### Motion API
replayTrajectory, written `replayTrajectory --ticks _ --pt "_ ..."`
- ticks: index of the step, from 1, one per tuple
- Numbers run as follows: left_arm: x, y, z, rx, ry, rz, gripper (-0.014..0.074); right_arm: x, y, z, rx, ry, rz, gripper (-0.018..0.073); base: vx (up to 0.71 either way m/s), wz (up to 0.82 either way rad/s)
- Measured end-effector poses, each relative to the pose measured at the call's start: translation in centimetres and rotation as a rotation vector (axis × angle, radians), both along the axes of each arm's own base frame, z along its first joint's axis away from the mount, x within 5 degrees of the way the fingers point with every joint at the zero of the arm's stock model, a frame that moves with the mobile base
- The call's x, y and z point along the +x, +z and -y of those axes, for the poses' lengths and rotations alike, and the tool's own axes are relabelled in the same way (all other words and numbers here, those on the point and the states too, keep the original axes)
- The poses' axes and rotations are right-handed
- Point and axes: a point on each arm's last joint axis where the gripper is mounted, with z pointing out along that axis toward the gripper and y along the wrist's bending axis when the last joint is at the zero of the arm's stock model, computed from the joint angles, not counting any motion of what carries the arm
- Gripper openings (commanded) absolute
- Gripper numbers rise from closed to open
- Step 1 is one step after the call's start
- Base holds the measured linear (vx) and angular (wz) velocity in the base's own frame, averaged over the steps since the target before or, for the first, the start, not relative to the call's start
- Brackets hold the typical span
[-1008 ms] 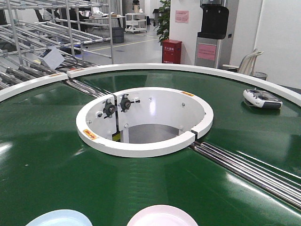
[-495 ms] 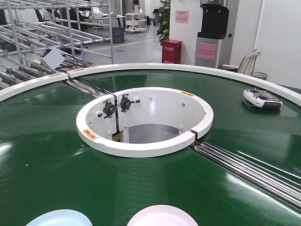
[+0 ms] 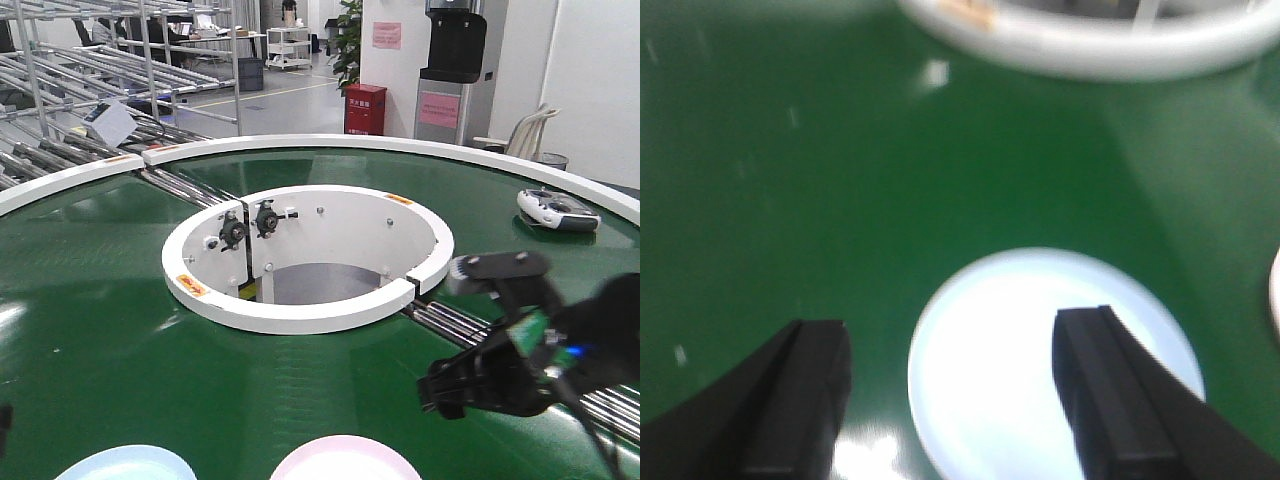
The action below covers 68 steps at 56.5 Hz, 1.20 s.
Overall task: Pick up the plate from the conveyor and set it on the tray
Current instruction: 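Lower left gripper to blue plate rim, right gripper to pink plate rim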
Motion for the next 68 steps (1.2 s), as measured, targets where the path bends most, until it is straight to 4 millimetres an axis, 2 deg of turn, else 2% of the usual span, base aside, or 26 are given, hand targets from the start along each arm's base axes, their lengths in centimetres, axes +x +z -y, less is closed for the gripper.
replayTrajectory --ticks 5,6,15,22,31,39,56,68 --pt "2.1 -1.1 0.1 0.005 0.0 -0.106 0.0552 2.1 -2.7 -0.7 -0.035 0.001 -0.096 0.0563 0.0 0.0" --pt "4.5 -2.2 0.2 0.008 0.001 -0.185 0.0552 3.2 -4.8 -1.1 -0.057 0.001 -0.155 0.0563 0.0 0.0" --pt "8.2 -5.4 0.4 0.011 0.002 -0.331 0.0552 4.1 -7.1 -1.4 -0.076 0.0 -0.21 0.0563 0.0 0.0" --pt "10.0 -8.1 0.5 0.016 0.002 -0.433 0.0552 4.3 -7.6 -1.5 -0.078 -0.001 -0.217 0.0563 0.0 0.0" --pt "11.1 -10.7 0.6 0.025 0.001 -0.517 0.0552 4.4 -7.6 -1.5 -0.076 -0.001 -0.21 0.0563 0.0 0.0" --pt "11.4 -12.1 0.5 0.04 -0.002 -0.558 0.0552 4.4 -7.6 -1.5 -0.076 -0.001 -0.21 0.0563 0.0 0.0" --pt "11.8 -12.6 0.1 0.074 0.02 -0.55 0.0552 4.4 -7.6 -1.6 -0.068 -0.003 -0.213 0.0563 0.0 0.0" --pt "12.1 -14.1 0.1 0.075 0.029 -0.592 0.0552 4.4 -7.6 -1.7 -0.058 -0.006 -0.216 0.0563 0.0 0.0"
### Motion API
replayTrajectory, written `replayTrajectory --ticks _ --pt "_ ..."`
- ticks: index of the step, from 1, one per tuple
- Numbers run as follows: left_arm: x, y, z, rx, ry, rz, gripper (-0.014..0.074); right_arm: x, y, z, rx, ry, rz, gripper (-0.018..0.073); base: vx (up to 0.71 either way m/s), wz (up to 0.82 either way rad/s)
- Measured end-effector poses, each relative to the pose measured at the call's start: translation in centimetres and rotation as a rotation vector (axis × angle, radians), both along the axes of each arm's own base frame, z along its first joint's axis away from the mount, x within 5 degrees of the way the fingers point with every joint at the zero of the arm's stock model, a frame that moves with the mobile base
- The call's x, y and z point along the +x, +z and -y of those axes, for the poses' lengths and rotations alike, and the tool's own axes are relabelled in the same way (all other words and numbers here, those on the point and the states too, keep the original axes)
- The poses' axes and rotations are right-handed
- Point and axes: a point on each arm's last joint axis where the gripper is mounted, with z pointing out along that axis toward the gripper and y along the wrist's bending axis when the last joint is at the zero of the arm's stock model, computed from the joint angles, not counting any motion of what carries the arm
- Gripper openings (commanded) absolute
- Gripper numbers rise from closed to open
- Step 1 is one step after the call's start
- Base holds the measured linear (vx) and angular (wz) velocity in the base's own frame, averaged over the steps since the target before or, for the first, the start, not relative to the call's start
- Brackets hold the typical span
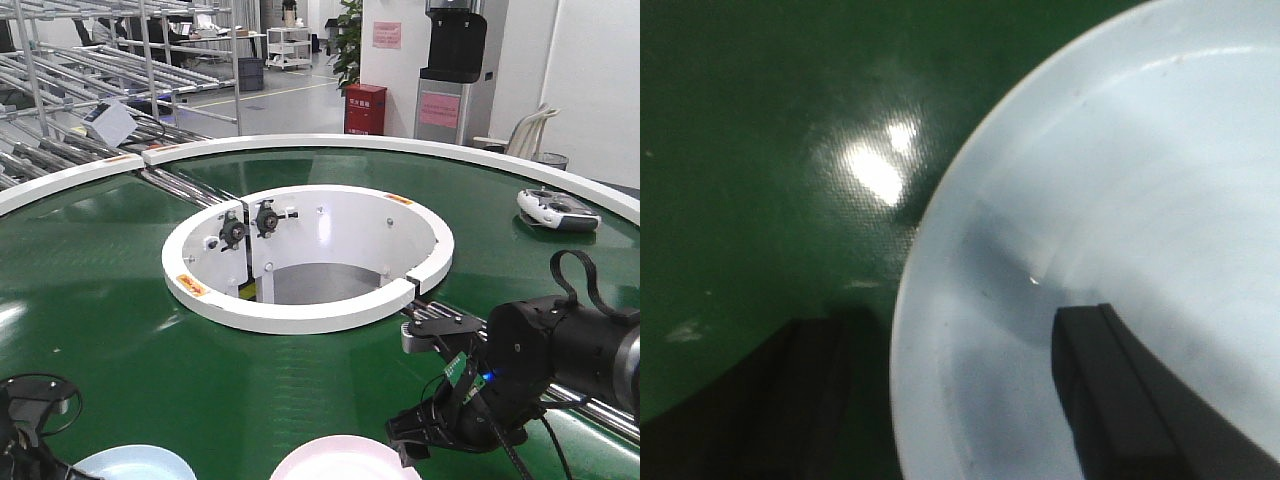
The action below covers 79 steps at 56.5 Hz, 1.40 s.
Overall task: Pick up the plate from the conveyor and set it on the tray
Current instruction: 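Lower left gripper to blue plate rim, right gripper to pink plate rim, then close both grippers on the plate rims and lift the plates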
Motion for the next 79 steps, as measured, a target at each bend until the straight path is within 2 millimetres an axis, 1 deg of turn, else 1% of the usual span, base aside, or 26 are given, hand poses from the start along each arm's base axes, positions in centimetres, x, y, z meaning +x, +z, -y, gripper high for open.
replayTrajectory --ticks 3,7,13,17,33,37,39,43,46,47,50,51,54,55,56,69,75,79 --pt "0.1 -0.4 0.0 -0.003 0.004 -0.012 0.0552 0.0 0.0 0.0 0.0 0.0 0.001 0.0563 0.0 0.0" --pt "0.2 -0.3 0.0 -0.005 0.005 -0.004 0.0552 0.0 0.0 0.0 0.002 0.0 0.005 0.0563 0.0 0.0" --pt "0.2 -0.3 0.0 -0.005 0.007 -0.005 0.0543 0.2 -0.5 -0.1 -0.001 -0.001 -0.002 0.0563 0.0 0.0" --pt "0.2 -0.3 0.0 -0.006 0.008 -0.005 0.0532 0.4 -1.1 -0.2 -0.007 0.0 -0.018 0.0563 0.0 0.0" --pt "0.3 -0.3 0.1 -0.012 0.013 0.001 0.0494 0.7 -5.0 -1.4 -0.043 0.029 -0.114 0.0563 0.0 0.0" --pt "0.3 -0.3 0.1 -0.013 0.014 0.001 0.0486 0.8 -5.8 -1.7 -0.046 0.031 -0.132 0.0543 0.0 0.0" --pt "0.3 -0.3 0.1 -0.013 0.014 0.002 0.0479 0.9 -6.3 -1.8 -0.049 0.029 -0.141 0.0524 0.0 0.0" --pt "0.3 -0.3 0.1 -0.015 0.015 0.004 0.0444 1.0 -6.7 -1.8 -0.056 0.026 -0.149 0.0447 0.0 0.0" --pt "0.3 -0.3 0.1 -0.015 0.015 0.007 0.0384 1.1 -6.8 -1.8 -0.057 0.015 -0.15 0.035 0.0 0.0" --pt "0.3 -0.3 0.1 -0.015 0.015 0.008 0.036 1.1 -6.8 -1.7 -0.059 0.013 -0.149 0.03 0.0 0.0" --pt "0.3 -0.3 0.1 -0.014 0.014 0.009 0.0255 1.2 -6.8 -1.6 -0.065 0.006 -0.147 0.0174 0.0 0.0" --pt "0.4 -0.3 0.1 -0.012 0.012 0.009 0.0201 1.2 -6.8 -1.6 -0.058 -0.001 -0.147 0.0118 0.0 0.0" --pt "0.4 -0.3 0.0 -0.011 0.012 0.009 0.0069 1.3 -6.8 -1.7 -0.04 -0.014 -0.143 -0.0008 0.0 0.0" --pt "0.4 -0.3 0.0 -0.01 0.012 0.009 0.0013 1.3 -6.8 -1.8 -0.035 -0.015 -0.141 -0.0017 0.0 0.0" --pt "0.4 -0.3 0.0 -0.01 0.012 0.009 -0.0008 1.3 -6.7 -1.9 -0.032 -0.016 -0.142 -0.0017 0.0 0.0" --pt "0.3 0.0 0.1 -0.026 0.026 0.017 -0.0007 1.1 -5.9 -2.0 -0.006 -0.031 -0.124 -0.0013 0.0 0.0" --pt "0.2 0.7 0.4 -0.047 0.033 0.037 -0.0007 0.9 -4.6 -1.9 -0.001 -0.027 -0.095 -0.0012 0.0 0.0" --pt "-0.1 1.9 0.8 -0.056 0.019 0.075 -0.0007 0.6 -3.3 -1.7 -0.004 -0.019 -0.063 -0.0012 0.0 0.0"
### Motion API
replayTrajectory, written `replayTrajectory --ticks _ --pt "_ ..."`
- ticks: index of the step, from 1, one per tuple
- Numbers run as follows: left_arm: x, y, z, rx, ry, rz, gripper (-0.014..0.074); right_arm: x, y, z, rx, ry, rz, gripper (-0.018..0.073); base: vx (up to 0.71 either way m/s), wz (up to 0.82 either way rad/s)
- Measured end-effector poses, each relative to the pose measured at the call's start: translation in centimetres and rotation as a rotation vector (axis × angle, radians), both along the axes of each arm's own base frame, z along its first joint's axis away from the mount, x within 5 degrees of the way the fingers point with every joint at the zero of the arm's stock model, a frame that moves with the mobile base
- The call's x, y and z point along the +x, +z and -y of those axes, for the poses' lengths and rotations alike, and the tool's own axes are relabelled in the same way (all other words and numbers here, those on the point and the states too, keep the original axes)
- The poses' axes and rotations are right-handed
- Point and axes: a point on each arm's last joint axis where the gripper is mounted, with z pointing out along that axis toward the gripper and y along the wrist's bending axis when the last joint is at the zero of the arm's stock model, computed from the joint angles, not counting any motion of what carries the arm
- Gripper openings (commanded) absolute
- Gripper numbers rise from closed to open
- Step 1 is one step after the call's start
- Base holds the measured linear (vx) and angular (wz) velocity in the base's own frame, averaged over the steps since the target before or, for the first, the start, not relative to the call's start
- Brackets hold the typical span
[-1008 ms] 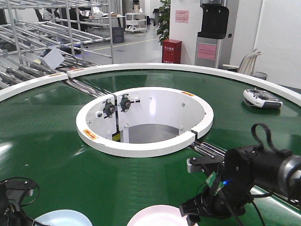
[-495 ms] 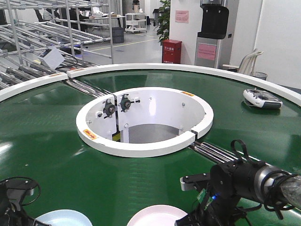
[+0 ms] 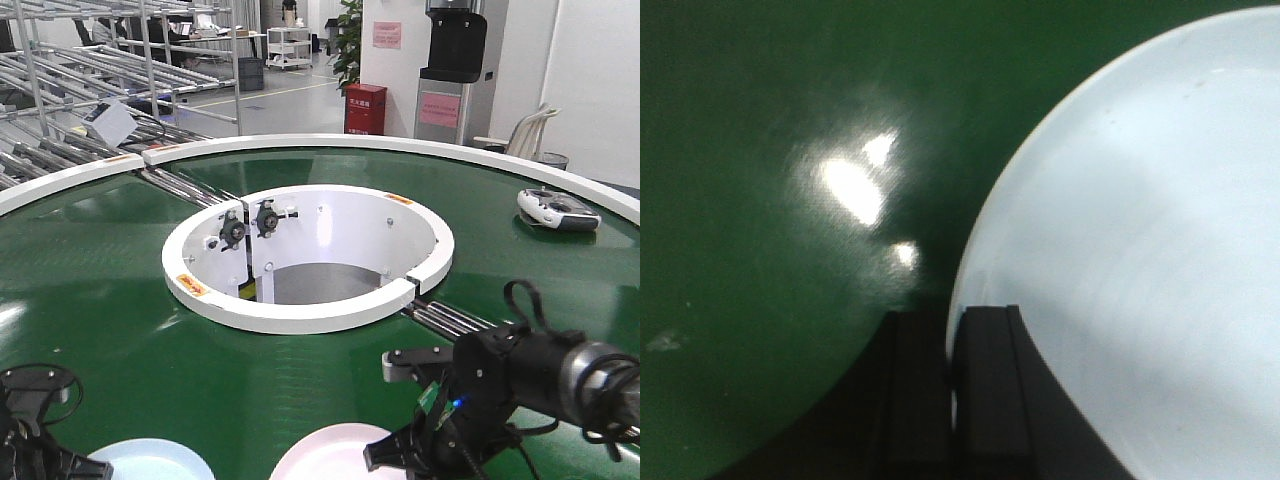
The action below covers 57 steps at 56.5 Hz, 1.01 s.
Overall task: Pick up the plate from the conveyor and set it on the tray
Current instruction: 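Close both grippers on the plate rims and lift the plates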
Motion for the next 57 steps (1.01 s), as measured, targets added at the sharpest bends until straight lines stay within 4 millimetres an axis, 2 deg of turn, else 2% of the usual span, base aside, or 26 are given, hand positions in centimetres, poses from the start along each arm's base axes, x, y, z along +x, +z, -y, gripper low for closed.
replayTrajectory --ticks 5,14,20,26,44,57 --pt "-0.5 2.3 0.2 -0.009 -0.011 0.075 -0.0006 -0.6 2.2 0.4 -0.01 0.014 0.052 -0.0012 0.0 0.0" --pt "-1.9 7.1 0.4 -0.035 -0.011 0.258 -0.0006 -2.2 7.6 1.6 0.02 -0.015 0.182 -0.0012 0.0 0.0" --pt "-3.3 10.0 0.2 -0.041 -0.014 0.366 -0.0006 -4.3 11.6 2.8 0.049 -0.046 0.291 -0.0011 0.0 0.0" --pt "-4.9 12.6 0.2 -0.056 -0.012 0.457 -0.0006 -7.1 14.0 4.0 0.073 -0.07 0.37 -0.0009 0.0 0.0" --pt "-9.6 17.5 1.2 -0.195 -0.099 0.62 -0.0006 -15.8 15.6 7.8 0.13 -0.158 0.505 -0.0009 0.0 0.0" --pt "-12.1 19.0 2.1 -0.298 -0.173 0.64 0.0 -20.4 16.4 9.8 0.177 -0.213 0.599 -0.0009 0.0 0.0"
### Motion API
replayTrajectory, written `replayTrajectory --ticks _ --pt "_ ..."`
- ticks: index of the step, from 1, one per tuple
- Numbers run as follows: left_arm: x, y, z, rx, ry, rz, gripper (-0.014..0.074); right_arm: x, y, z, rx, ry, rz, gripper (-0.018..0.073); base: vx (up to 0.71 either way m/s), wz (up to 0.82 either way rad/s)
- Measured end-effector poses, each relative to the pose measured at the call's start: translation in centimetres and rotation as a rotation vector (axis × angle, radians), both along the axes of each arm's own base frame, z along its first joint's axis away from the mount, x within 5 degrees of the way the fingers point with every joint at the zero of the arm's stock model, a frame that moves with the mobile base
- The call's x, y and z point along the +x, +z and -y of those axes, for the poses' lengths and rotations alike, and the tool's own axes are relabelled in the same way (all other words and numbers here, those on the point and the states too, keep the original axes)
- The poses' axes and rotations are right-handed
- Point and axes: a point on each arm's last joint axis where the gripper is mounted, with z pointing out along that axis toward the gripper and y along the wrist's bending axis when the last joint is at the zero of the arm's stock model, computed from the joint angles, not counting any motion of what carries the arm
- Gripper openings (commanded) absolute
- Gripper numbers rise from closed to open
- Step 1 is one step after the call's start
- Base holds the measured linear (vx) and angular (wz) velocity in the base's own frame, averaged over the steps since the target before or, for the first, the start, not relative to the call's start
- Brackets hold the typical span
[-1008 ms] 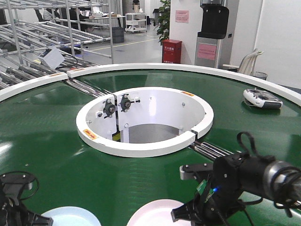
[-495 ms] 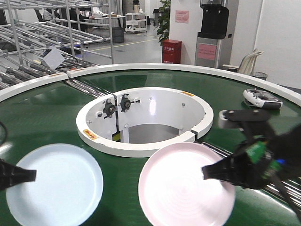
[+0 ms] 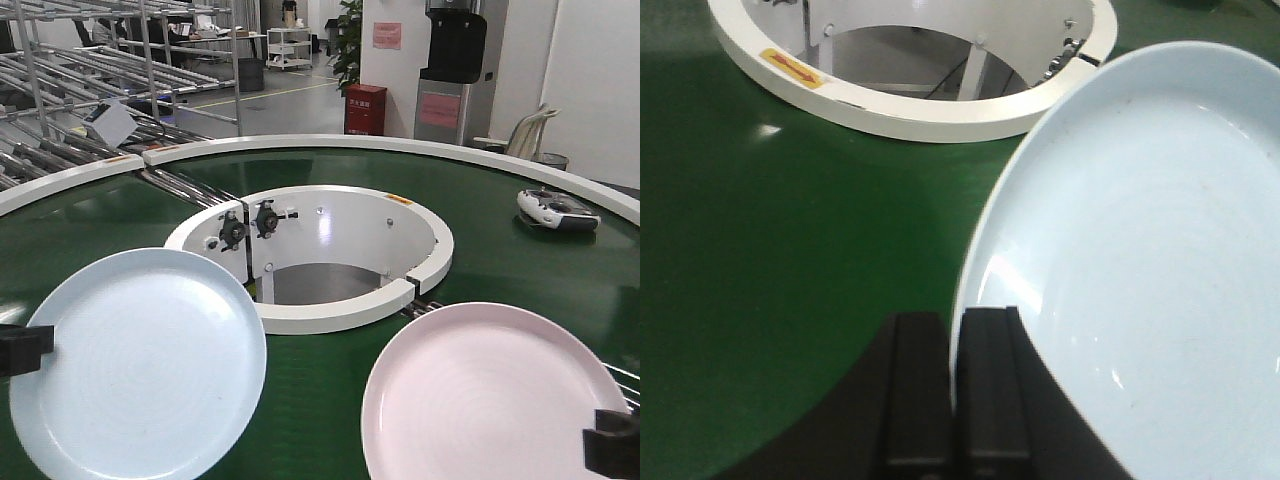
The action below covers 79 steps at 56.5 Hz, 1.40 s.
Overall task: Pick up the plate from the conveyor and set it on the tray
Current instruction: 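Close both grippers on the plate rims and lift the plates, then drive the base to the steel table holding both plates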
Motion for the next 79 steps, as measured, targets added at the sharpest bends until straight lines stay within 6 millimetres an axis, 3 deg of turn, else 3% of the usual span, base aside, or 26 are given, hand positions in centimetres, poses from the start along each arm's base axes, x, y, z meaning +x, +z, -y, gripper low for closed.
replayTrajectory --ticks 11,79 --pt "-0.9 0.3 0.0 -0.002 -0.011 0.009 0.0 -1.4 0.4 1.0 0.002 -0.053 0.02 -0.0009 0.0 0.0" --pt "-1.2 0.0 0.1 0.003 -0.027 -0.019 0.0 -1.4 0.4 1.0 0.012 -0.068 0.022 -0.0009 -0.01 -0.05"
